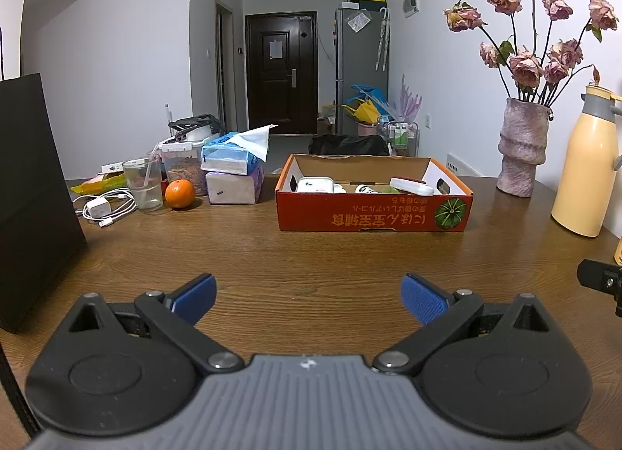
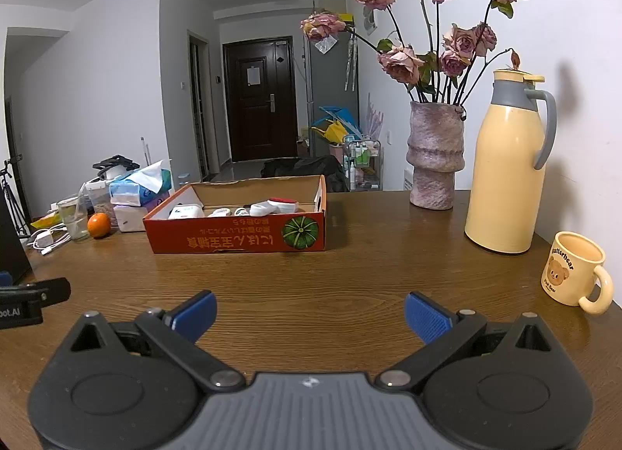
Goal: Organize rigid objects
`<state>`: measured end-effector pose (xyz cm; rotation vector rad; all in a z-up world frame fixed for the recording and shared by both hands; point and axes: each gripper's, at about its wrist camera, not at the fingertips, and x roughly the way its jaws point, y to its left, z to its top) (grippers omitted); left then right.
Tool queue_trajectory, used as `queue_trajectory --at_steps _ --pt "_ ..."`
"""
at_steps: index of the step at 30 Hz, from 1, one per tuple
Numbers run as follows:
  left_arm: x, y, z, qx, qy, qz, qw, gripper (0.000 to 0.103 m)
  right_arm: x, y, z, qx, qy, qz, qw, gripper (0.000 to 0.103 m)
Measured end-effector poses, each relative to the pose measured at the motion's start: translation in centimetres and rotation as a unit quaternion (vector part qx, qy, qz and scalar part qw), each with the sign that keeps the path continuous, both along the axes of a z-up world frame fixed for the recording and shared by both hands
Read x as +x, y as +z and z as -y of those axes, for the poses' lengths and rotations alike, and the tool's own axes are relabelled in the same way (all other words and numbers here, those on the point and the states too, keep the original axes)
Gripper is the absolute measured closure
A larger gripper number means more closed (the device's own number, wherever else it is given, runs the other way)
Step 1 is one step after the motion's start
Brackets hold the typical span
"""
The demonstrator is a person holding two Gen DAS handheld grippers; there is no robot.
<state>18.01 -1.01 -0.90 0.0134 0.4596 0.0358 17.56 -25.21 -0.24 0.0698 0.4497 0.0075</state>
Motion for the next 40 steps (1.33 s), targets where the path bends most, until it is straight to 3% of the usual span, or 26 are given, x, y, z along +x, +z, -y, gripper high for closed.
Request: queue_trajectory --at_steps 40 --pt "0.30 0.38 -0.06 0.002 0.000 -0.002 1.0000 0.000 -0.11 0.46 -0.07 -0.004 -0.001 0.004 1.000 0.000"
